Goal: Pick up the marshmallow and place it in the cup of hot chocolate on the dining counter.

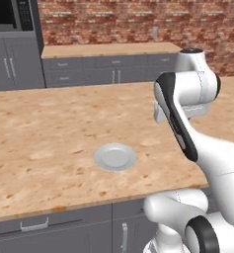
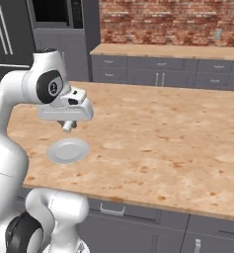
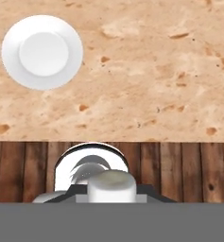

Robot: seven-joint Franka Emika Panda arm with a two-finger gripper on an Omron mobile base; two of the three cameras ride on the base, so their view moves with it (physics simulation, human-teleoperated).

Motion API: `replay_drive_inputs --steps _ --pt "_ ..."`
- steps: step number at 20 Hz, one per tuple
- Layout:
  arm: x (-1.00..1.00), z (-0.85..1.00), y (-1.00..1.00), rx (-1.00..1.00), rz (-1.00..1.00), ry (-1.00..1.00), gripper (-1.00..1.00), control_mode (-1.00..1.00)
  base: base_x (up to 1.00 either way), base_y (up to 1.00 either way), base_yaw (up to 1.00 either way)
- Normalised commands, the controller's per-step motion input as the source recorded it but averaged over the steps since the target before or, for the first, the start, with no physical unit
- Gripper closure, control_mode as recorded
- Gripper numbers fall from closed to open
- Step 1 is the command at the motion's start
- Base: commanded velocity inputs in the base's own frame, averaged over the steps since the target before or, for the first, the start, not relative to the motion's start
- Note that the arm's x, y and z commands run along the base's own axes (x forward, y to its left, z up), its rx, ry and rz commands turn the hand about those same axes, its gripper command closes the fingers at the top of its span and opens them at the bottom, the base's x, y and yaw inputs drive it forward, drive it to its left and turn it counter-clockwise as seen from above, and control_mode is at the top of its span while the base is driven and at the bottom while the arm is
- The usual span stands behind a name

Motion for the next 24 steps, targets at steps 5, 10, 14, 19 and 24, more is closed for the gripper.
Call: replay_drive_inputs --steps 5,10,14,19,24 --pt "0.0 0.0 0.0 0.0 0.0 0.0 1.0 1.0 -0.74 -0.38 -0.1" --pt "0.0 0.0 0.0 0.0 0.0 0.0 1.0 1.0 -0.77 -0.33 -0.1" --pt "0.0 0.0 0.0 0.0 0.0 0.0 1.0 1.0 -0.81 -0.09 -0.05" --pt "0.0 0.0 0.0 0.0 0.0 0.0 1.0 1.0 -0.68 -0.06 -0.01" --pt "0.0 0.0 0.0 0.0 0.0 0.0 1.0 1.0 -0.13 -0.8 -0.03"
